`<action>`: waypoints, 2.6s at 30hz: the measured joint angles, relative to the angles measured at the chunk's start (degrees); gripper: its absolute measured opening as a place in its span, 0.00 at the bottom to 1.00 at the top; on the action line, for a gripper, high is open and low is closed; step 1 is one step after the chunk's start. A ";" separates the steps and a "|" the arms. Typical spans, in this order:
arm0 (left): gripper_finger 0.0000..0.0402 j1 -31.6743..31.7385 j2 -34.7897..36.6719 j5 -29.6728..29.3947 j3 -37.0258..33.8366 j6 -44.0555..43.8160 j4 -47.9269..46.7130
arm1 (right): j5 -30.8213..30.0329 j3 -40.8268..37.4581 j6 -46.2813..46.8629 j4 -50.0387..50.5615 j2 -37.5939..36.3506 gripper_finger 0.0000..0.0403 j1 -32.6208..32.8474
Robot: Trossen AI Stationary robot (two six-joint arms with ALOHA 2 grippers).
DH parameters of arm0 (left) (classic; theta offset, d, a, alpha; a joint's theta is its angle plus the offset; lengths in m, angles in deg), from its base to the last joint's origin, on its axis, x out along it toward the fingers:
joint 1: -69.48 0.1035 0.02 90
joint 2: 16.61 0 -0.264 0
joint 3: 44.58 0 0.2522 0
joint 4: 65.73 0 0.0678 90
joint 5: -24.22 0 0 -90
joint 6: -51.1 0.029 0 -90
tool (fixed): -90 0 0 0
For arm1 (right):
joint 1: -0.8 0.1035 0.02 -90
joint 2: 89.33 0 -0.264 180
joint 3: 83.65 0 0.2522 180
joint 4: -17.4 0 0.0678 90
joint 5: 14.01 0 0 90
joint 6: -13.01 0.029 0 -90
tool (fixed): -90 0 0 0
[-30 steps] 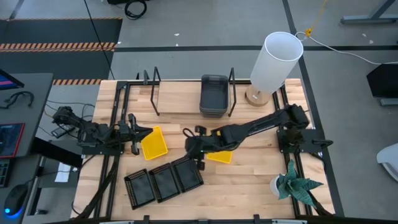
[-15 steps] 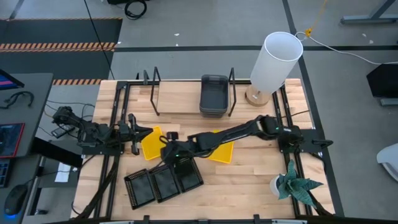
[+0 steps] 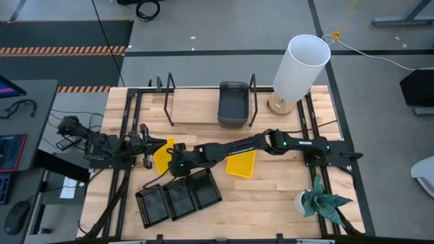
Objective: Stack baskets on shelf by color
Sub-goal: Stack the left yellow basket on the right yellow baskets
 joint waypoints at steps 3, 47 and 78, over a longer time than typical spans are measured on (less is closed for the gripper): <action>0.10 0.02 0.00 0.00 0.00 0.02 0.06 | 1.62 0.04 -0.02 -0.04 0.16 0.32 -0.08; 0.07 0.00 0.00 0.00 0.00 0.02 0.06 | -15.50 2.23 25.26 38.39 -10.24 0.01 8.20; 0.10 0.01 -0.26 0.00 0.01 0.01 0.06 | -19.86 -33.48 54.98 43.12 -32.88 0.01 20.25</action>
